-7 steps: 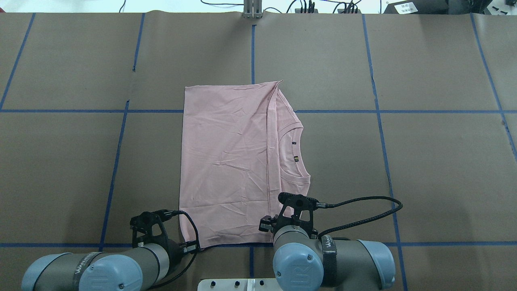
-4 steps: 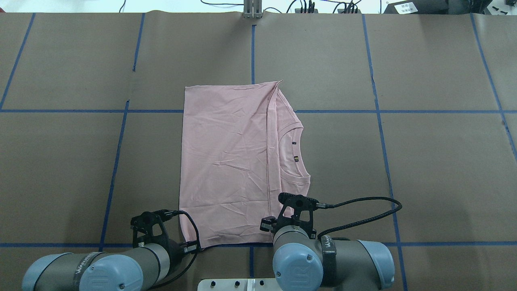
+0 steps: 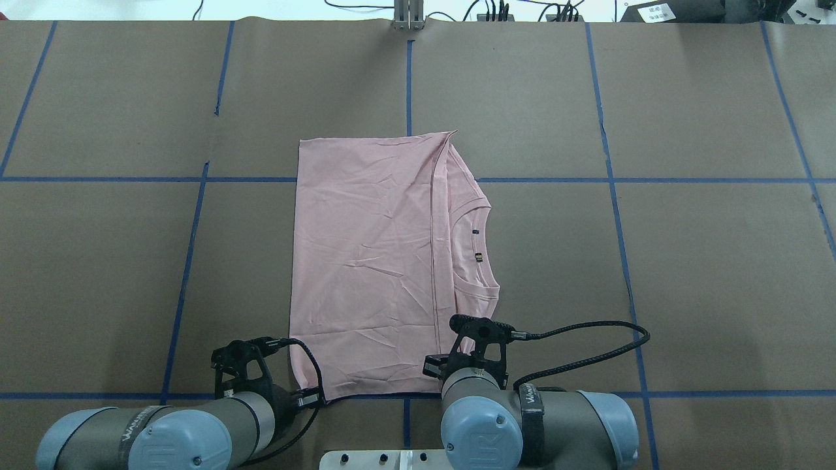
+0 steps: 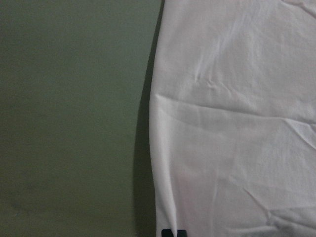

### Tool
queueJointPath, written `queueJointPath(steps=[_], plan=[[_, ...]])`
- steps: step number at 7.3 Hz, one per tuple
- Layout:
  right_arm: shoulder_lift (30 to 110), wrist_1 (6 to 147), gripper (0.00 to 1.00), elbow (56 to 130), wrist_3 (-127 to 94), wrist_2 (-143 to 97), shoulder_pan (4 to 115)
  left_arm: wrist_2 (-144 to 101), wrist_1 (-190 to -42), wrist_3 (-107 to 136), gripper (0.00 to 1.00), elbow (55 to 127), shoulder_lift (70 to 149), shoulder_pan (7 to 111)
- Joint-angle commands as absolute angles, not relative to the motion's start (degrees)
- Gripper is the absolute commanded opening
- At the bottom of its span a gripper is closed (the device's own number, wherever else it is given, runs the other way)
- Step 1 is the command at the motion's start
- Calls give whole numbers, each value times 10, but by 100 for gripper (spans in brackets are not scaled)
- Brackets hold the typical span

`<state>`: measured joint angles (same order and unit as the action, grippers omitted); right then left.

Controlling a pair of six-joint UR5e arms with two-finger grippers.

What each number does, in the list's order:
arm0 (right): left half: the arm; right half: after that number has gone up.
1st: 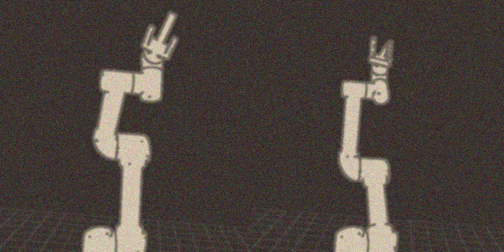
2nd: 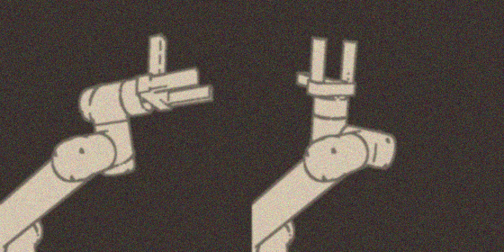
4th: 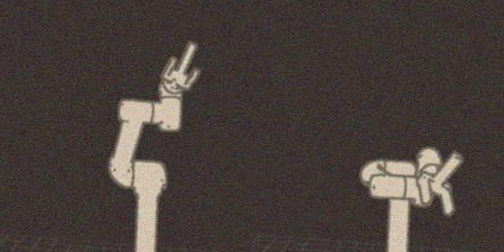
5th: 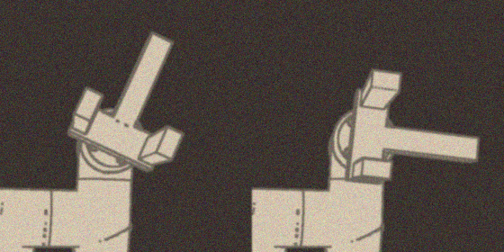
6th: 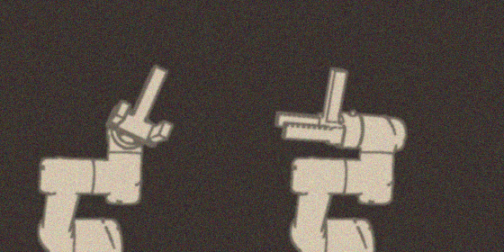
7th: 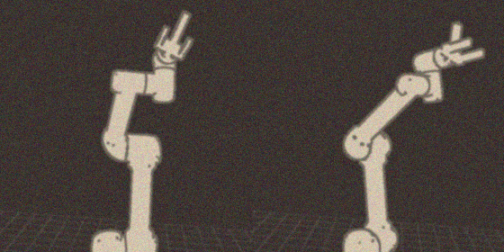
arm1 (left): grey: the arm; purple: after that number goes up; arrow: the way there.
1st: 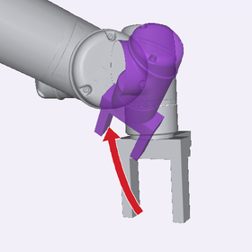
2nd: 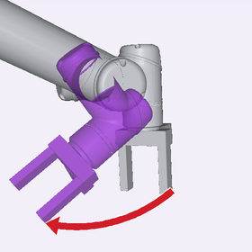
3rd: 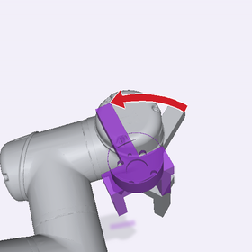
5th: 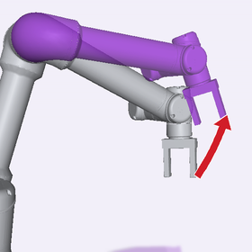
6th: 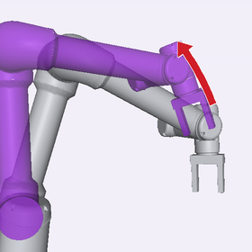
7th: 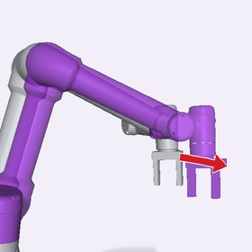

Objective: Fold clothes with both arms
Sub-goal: 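Align both grippers on the shirt's edge nearest the robot and grasp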

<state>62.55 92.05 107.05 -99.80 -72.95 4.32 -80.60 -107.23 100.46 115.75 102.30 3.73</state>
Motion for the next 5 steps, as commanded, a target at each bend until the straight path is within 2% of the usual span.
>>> queueJointPath(steps=[1,5], plan=[[625,922,0,1073,-998,-729,43,-807,-1072,1005,0,1158,1023,37],[626,925,0,1086,-998,-729,45,-809,-1072,1003,0,1164,1023,38]])
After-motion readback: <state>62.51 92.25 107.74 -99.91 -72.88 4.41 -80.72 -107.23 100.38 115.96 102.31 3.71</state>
